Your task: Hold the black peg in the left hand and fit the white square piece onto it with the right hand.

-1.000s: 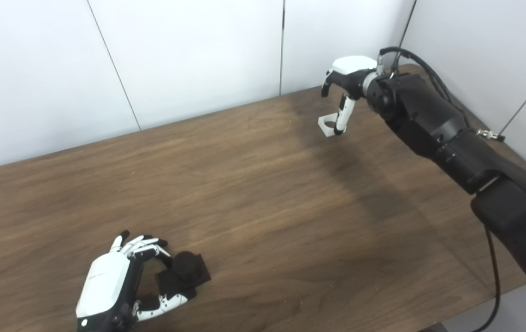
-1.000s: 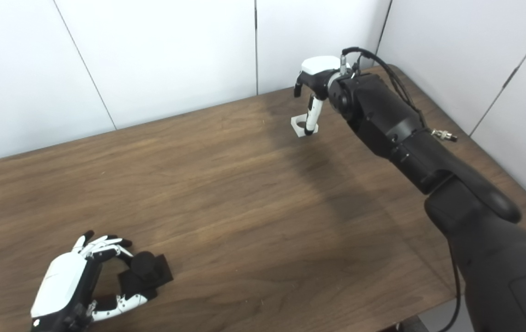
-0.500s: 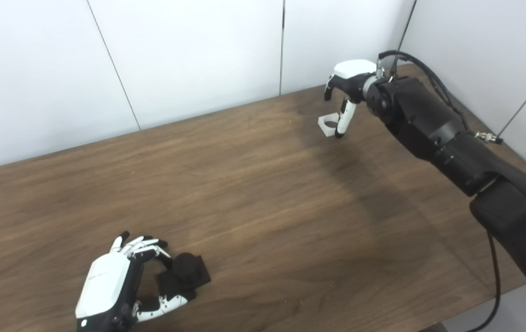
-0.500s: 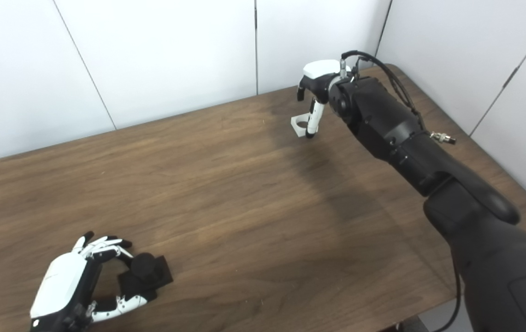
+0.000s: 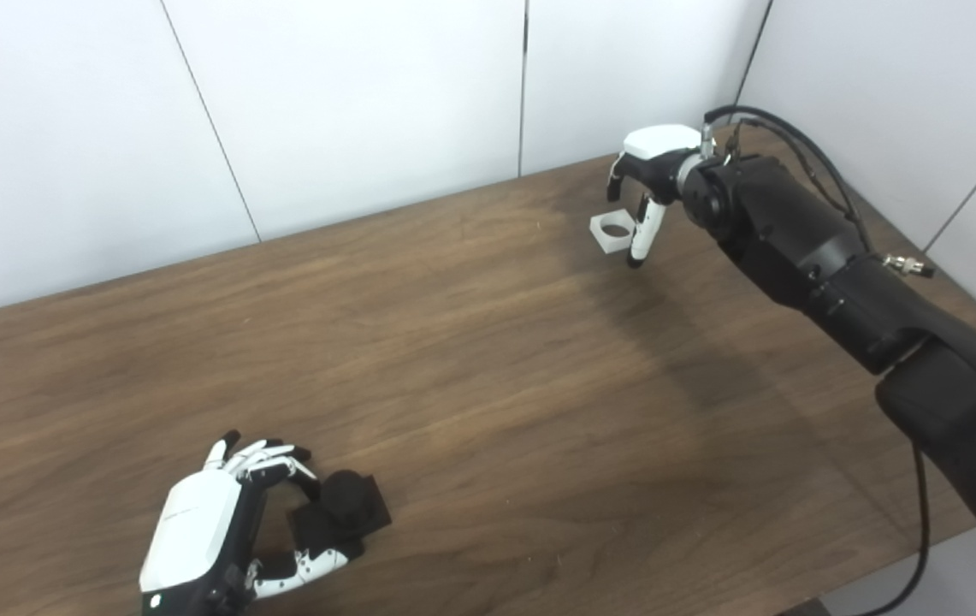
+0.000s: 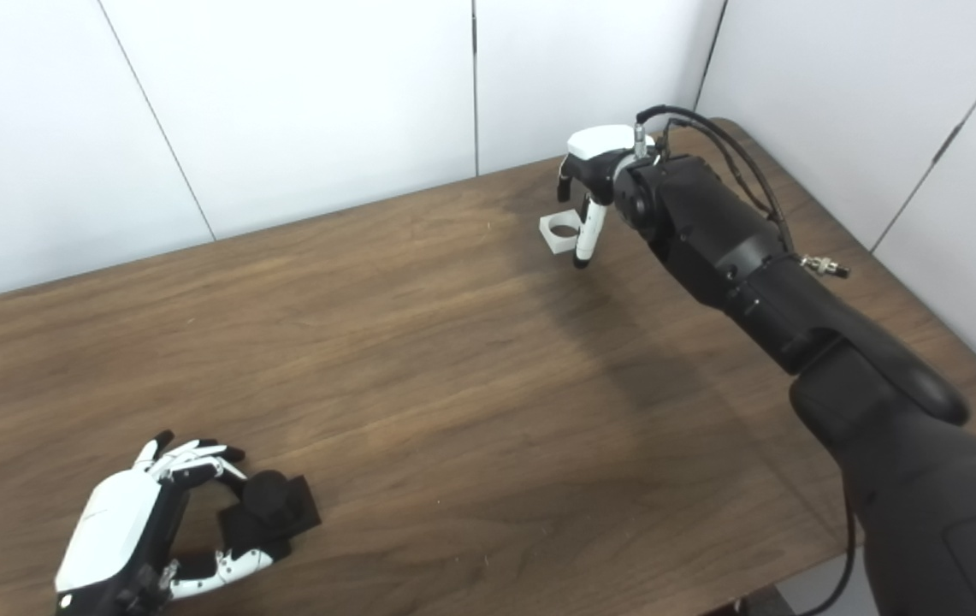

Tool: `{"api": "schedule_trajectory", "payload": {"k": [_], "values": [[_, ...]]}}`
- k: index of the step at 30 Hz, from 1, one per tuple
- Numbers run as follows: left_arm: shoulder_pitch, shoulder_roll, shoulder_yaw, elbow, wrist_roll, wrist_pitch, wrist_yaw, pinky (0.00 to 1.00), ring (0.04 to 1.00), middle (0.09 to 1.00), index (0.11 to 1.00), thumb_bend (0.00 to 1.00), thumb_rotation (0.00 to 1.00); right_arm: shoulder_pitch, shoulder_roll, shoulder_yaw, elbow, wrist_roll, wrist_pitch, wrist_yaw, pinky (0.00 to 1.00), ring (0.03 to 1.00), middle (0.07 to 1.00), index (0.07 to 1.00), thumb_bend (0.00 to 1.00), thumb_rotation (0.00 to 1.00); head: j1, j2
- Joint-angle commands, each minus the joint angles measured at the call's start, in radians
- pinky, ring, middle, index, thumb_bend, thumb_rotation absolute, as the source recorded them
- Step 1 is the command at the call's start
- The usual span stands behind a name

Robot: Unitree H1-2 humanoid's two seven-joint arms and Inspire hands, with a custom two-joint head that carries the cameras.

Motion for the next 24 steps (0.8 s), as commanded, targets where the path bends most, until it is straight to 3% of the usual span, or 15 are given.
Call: {"api": "schedule_trajectory", "payload": {"k": [1,24], "values": [[0.018,0.003,-0.005,-0.008,0.006,0.011,-0.027,1.00,0.845,0.754,0.484,0.52,0.05,-0.047,-0.012,-0.012,-0.009,-0.015,0.011,-0.007,1.00,1.000,0.945,0.719,0.89,0.21,-0.001,0.002],[0.017,-0.002,-0.012,-0.005,0.009,0.019,-0.024,1.00,0.851,0.757,0.485,0.52,0.05,-0.049,-0.001,-0.015,0.022,0.000,-0.015,-0.012,0.97,0.986,0.902,0.625,0.85,0.18,0.005,0.006]]}}
